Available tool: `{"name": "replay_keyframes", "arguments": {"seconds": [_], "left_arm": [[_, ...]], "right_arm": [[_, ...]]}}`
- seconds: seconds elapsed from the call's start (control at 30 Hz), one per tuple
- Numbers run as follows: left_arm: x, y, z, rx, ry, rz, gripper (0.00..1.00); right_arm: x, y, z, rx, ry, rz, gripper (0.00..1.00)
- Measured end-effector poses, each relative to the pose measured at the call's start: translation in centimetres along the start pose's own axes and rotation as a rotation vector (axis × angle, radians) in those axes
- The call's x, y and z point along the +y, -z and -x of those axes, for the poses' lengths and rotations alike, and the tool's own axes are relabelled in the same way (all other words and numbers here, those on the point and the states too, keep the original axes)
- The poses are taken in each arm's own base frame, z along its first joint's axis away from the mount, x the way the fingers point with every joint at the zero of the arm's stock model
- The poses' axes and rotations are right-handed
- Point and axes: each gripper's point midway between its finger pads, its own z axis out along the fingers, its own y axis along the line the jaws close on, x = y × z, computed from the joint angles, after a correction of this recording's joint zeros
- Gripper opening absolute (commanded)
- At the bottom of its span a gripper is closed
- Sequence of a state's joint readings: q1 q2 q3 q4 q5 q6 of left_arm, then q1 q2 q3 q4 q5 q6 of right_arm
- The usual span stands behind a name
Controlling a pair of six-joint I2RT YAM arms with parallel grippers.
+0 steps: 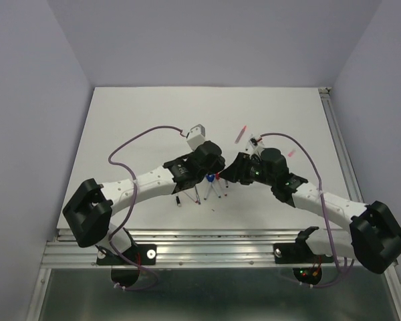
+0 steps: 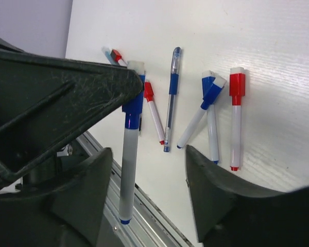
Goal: Open the pen caps
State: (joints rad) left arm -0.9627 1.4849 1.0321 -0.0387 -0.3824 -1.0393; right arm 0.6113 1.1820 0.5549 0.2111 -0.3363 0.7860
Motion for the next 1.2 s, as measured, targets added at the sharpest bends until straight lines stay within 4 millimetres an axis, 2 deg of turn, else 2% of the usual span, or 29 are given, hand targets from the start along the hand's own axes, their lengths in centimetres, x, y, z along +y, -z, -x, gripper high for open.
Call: {"name": "replay_keyframes", "arguments": {"seconds": [0.1,0.13,0.17,0.23,0.37,0.6,0.7,0.77,0.83,0.87,0.97,1.03,1.07,1.17,1.2], "left_arm": [[0.1,0.2,0.1,-0.005,0.008,-0.003,0.00],[0.2,0.2,0.1,-0.007,0.009,-0.001,0.00],[0.3,0.2,0.1,-0.008,0.011,0.001,0.00],[0.5,0.2,0.0,-0.007,0.011,0.005,0.00],[0.6,0.1,0.2,-0.018,0.011,0.008,0.00],[0.5,-0.3,1.2,-0.082,0.017,0.012,0.00],[0.0,-1.4,0.8,-0.048,0.003,0.006,0.00],[-0.2,-4.0,3.1,-0.108,0.019,0.026,0.00],[1.0,-7.0,6.1,-0.173,0.039,0.074,0.00],[2.0,-8.8,8.0,-0.204,0.050,0.106,0.00],[4.8,-11.6,10.8,-0.244,0.062,0.173,0.00],[6.4,-12.7,11.9,-0.256,0.054,0.213,0.00],[6.6,-12.9,11.9,-0.255,0.044,0.216,0.00],[5.4,-13.1,11.8,-0.235,-0.016,0.189,0.00],[4.5,-13.0,11.7,-0.226,-0.038,0.161,0.00]], "right_arm": [[0.2,-0.5,0.5,-0.019,-0.001,0.008,0.35],[0.2,-0.6,0.5,-0.022,0.003,0.010,0.35],[0.2,-0.7,0.6,-0.027,0.005,0.013,0.27],[0.3,-0.9,0.7,-0.031,0.003,0.020,0.23],[0.4,-1.4,0.8,-0.032,-0.009,0.032,0.01],[1.2,-1.4,1.0,-0.048,-0.043,0.071,0.01],[0.7,-0.8,0.9,-0.089,-0.082,0.054,0.01],[1.6,0.1,-1.5,-0.026,-0.091,0.096,0.01],[4.8,2.1,-5.6,0.077,-0.060,0.213,0.01],[5.8,2.8,-6.4,0.099,-0.051,0.252,0.01],[7.7,5.1,-7.6,0.112,-0.040,0.332,0.01],[7.5,5.6,-7.2,0.089,-0.047,0.320,0.01],[7.3,5.7,-7.0,0.069,-0.051,0.302,0.01],[5.6,5.5,-6.5,0.026,-0.070,0.211,0.01],[4.4,5.3,-6.4,0.011,-0.079,0.152,0.01]]}}
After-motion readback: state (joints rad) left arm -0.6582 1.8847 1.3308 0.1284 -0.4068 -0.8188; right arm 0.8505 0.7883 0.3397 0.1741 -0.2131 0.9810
